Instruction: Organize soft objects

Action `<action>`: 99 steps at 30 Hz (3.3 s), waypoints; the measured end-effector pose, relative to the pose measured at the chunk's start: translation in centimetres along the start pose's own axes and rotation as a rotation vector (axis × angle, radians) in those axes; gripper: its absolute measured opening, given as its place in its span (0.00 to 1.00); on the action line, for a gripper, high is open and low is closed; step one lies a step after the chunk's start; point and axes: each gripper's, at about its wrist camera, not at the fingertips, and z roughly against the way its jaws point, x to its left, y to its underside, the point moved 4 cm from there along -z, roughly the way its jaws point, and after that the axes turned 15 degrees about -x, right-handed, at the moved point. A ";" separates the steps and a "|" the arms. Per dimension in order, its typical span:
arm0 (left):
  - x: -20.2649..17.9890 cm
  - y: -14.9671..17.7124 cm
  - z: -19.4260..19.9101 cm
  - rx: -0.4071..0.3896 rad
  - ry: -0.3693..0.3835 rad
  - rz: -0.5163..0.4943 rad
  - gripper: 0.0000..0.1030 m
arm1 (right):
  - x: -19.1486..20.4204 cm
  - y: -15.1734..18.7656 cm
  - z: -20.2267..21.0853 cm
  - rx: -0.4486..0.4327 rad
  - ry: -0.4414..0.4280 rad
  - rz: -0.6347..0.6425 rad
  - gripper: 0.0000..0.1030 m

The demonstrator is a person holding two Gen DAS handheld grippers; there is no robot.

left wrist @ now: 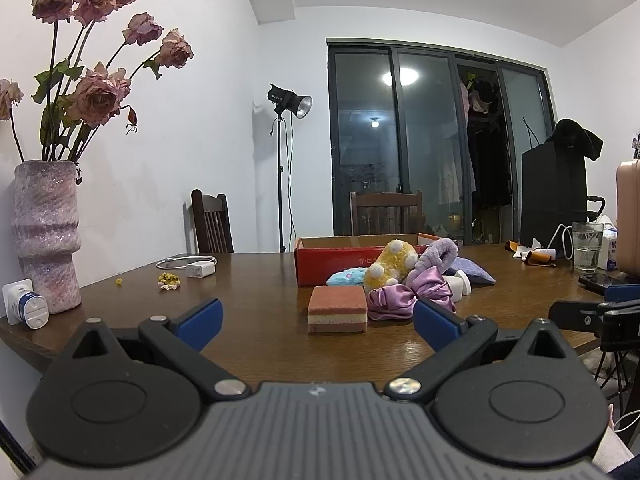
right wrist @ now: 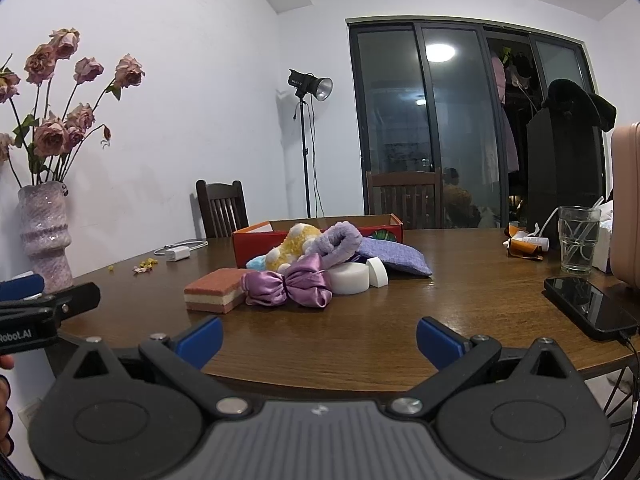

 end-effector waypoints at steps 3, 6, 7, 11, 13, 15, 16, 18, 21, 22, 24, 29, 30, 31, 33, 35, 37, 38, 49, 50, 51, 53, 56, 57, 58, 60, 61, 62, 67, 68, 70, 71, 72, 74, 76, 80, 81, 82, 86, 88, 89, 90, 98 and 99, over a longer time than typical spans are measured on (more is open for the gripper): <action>0.0 0.0 0.0 -0.001 0.000 0.001 1.00 | -0.1 0.0 0.0 -0.001 0.005 -0.003 1.00; 0.0 0.0 0.0 0.000 0.001 0.001 1.00 | -0.2 0.0 0.0 -0.004 0.008 -0.006 1.00; 0.0 0.0 0.1 0.000 0.001 0.001 1.00 | -0.2 0.0 0.0 -0.004 0.009 -0.006 1.00; 0.0 -0.1 0.1 -0.004 0.001 -0.001 1.00 | -0.2 0.0 0.0 -0.003 0.007 -0.005 1.00; 0.0 -0.1 0.1 -0.006 0.001 -0.001 1.00 | -0.1 0.0 0.1 -0.004 0.004 -0.004 1.00; 0.0 -0.1 0.1 -0.006 0.002 -0.001 1.00 | -0.1 0.0 0.1 -0.004 0.004 -0.003 1.00; 0.0 -0.1 0.1 -0.007 0.002 -0.001 1.00 | -0.1 0.0 0.1 -0.004 0.004 -0.004 1.00; 0.0 -0.1 0.1 -0.006 0.002 -0.001 1.00 | -0.1 0.0 0.1 -0.004 0.005 -0.004 1.00; 0.0 -0.1 0.1 -0.007 0.002 -0.001 1.00 | -0.1 0.0 0.1 -0.004 0.004 -0.004 1.00; 0.0 -0.1 0.1 -0.006 0.003 -0.001 1.00 | -0.1 0.0 0.1 -0.004 0.004 -0.004 1.00; 0.0 0.0 0.1 -0.001 0.004 -0.002 1.00 | -0.1 0.0 0.1 -0.002 0.004 -0.006 1.00; 0.0 0.0 -0.1 -0.004 0.000 -0.005 1.00 | -0.2 0.1 0.1 -0.003 0.007 -0.009 1.00; 0.1 0.0 -0.2 -0.008 -0.001 -0.008 1.00 | -0.3 0.0 0.1 -0.005 0.009 -0.012 1.00; 0.2 0.0 -0.3 -0.014 -0.005 -0.013 1.00 | -0.4 -0.1 0.1 -0.006 0.011 -0.017 1.00; 0.6 -0.1 -0.9 -0.022 -0.021 -0.027 1.00 | -0.7 0.0 0.0 -0.003 0.018 -0.028 1.00; 1.4 -0.2 -1.7 -0.033 -0.052 -0.032 1.00 | -1.2 0.1 -0.3 0.006 0.020 -0.045 1.00; 2.2 -0.6 -3.1 -0.034 -0.074 -0.022 1.00 | -2.0 0.0 -0.8 0.009 0.035 -0.058 1.00; 2.6 -1.0 -3.9 -0.036 -0.077 -0.010 1.00 | -2.5 -0.2 -1.3 0.010 0.043 -0.068 1.00; 3.2 -2.4 -15.8 0.091 -0.021 0.125 1.00 | -6.2 -4.2 -12.7 0.012 0.085 -0.102 1.00; 3.1 -2.2 -16.5 0.113 -0.007 0.136 1.00 | -6.3 -4.3 -13.9 0.029 0.058 -0.119 1.00; 3.0 -1.7 -17.3 0.142 0.005 0.145 1.00 | -6.3 -4.4 -14.9 0.041 0.029 -0.134 1.00; 2.6 -0.7 -18.8 0.193 0.022 0.156 1.00 | -5.9 -4.3 -16.6 0.059 -0.018 -0.139 0.98; 1.7 1.1 -20.0 0.248 0.045 0.126 1.00 | -4.6 -3.8 -18.8 0.093 -0.056 -0.098 0.85; 1.5 1.8 -20.6 0.272 0.057 0.108 1.00 | -4.1 -3.5 -19.4 0.103 -0.075 -0.092 0.82; 1.2 2.4 -21.0 0.293 0.069 0.094 1.00 | -3.5 -3.2 -19.9 0.112 -0.101 -0.088 0.82; 0.6 3.8 -21.8 0.339 0.083 0.069 1.00 | -2.4 -2.8 -21.1 0.125 -0.145 -0.076 0.79; 0.4 4.3 -22.1 0.357 0.089 0.067 1.00 | -1.8 -2.6 -21.7 0.131 -0.160 -0.066 0.78; 0.3 4.8 -22.5 0.382 0.093 0.078 0.97 | -1.3 -2.4 -22.3 0.136 -0.176 -0.060 0.78; 1.7 6.0 -23.1 0.449 0.129 0.194 0.56 | 0.8 -1.7 -23.7 0.144 -0.224 -0.035 0.78; 1.7 5.9 -22.8 0.433 0.135 0.166 0.52 | 1.3 -1.5 -23.5 0.133 -0.218 0.012 0.78; 1.6 5.7 -22.2 0.415 0.144 0.134 0.44 | 1.9 -1.0 -23.0 0.113 -0.196 0.095 0.78; 1.6 5.5 -21.9 0.405 0.143 0.114 0.38 | 2.1 -0.8 -22.8 0.112 -0.190 0.106 0.78; 1.6 5.3 -21.7 0.404 0.143 0.100 0.38 | 2.2 -0.7 -22.5 0.115 -0.192 0.100 0.78; 1.7 4.8 -21.4 0.404 0.144 0.130 0.50 | 2.3 -0.7 -21.9 0.125 -0.211 0.084 0.78; 1.4 4.4 -21.1 0.392 0.143 0.157 0.89 | 2.2 -0.9 -21.1 0.122 -0.216 0.089 0.78; -0.6 4.8 -20.9 0.393 0.150 0.076 0.89 | 1.4 -1.4 -19.4 0.115 -0.199 0.055 0.79; -1.0 5.2 -21.0 0.425 0.152 0.071 0.87 | 1.1 -1.5 -19.1 0.114 -0.186 0.049 0.79; -1.2 5.7 -21.2 0.450 0.149 0.071 0.74 | 0.8 -1.6 -18.8 0.112 -0.174 0.043 0.79; -0.9 6.1 -20.8 0.450 0.097 0.071 0.68 | -0.6 -2.2 -17.5 0.098 -0.137 0.032 0.79; -0.4 5.5 -20.2 0.414 0.079 0.062 0.68 | -1.1 -2.3 -16.9 0.095 -0.127 0.031 0.79; -0.1 5.0 -19.7 0.400 0.067 0.060 0.68 | -1.3 -2.3 -16.5 0.094 -0.122 0.030 0.79; 0.4 4.2 -19.2 0.372 0.060 0.070 0.68 | -1.5 -2.3 -16.3 0.097 -0.118 0.028 0.79; -3.9 -0.2 -13.2 0.286 0.516 0.104 0.68 | -5.6 -3.2 -14.6 0.081 -0.089 -0.169 0.79; -4.8 0.3 -12.6 0.305 0.596 0.120 0.68 | -6.5 -3.3 -14.4 0.077 -0.076 -0.206 0.79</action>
